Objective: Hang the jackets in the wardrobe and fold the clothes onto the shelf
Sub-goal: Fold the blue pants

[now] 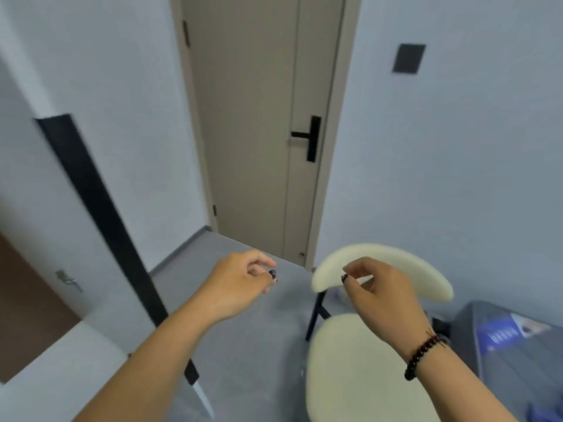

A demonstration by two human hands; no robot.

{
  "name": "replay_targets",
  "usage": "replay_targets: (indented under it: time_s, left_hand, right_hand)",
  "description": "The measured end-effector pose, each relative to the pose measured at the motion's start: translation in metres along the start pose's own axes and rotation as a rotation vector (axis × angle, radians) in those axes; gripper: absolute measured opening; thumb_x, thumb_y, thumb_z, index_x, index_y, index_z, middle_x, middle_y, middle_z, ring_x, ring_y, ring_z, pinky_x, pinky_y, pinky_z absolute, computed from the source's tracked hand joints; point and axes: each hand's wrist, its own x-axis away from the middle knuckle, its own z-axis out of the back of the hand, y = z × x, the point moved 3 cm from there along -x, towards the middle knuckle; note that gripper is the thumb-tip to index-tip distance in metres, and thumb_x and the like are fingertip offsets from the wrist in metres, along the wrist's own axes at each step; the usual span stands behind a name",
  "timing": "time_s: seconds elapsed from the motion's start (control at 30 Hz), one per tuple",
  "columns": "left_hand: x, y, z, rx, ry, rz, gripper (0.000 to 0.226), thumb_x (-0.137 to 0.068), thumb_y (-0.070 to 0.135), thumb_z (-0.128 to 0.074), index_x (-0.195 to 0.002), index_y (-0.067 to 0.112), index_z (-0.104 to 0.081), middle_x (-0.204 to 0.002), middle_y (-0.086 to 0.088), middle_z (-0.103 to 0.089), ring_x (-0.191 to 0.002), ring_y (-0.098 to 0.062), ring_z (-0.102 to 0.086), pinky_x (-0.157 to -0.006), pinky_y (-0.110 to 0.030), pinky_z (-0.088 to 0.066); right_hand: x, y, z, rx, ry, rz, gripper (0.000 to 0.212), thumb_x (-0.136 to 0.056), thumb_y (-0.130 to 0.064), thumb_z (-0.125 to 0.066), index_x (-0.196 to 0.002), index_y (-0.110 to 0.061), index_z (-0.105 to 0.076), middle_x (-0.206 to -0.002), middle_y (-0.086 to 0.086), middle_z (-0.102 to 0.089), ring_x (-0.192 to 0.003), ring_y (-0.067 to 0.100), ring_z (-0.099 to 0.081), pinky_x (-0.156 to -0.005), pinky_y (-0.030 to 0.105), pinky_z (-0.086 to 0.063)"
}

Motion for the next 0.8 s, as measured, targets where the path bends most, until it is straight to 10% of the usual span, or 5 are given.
replay_targets:
  time_s: [0.3,0.47,0.8]
  left_hand:
    - [-0.057,0.008,-0.124,0.018,-0.336,-0.023,0.022,-0.089,0.006,-0.055,-0.099,0.023,-0.065,-0.086,0.000,-0.074,-0.085,-0.010,-0.070,-0.073,-0.014,-0.050]
    - [-0.077,0.035,-0.206,-0.005,-0.506,-0.034,0.023,-0.089,0.007,-0.051,-0.097,0.023,-0.064,-0.087,-0.002,-0.074,-0.083,-0.008,-0.070,-0.088,-0.036,-0.054]
    - [-0.113,0.096,-0.396,-0.053,-0.705,-0.014,0.025,-0.092,0.012,-0.049,-0.097,0.031,-0.063,-0.085,0.008,-0.073,-0.085,-0.002,-0.068,-0.086,-0.029,-0.054]
  right_hand:
    - [0.014,0.108,0.006,0.044,0.065,-0.319,0.010,-0.089,-0.026,-0.058,-0.097,-0.027,-0.064,-0.087,-0.020,-0.063,-0.064,0.004,-0.060,-0.056,0.013,-0.044]
    - [0.019,0.176,0.031,0.056,0.112,-0.450,0.010,-0.088,-0.028,-0.058,-0.097,-0.027,-0.064,-0.091,-0.019,-0.060,-0.070,-0.001,-0.057,-0.059,0.012,-0.040]
    - [0.022,0.348,0.116,0.061,0.105,-0.659,0.013,-0.086,-0.019,-0.055,-0.093,-0.022,-0.066,-0.083,-0.010,-0.066,-0.067,0.007,-0.059,-0.069,0.026,-0.053]
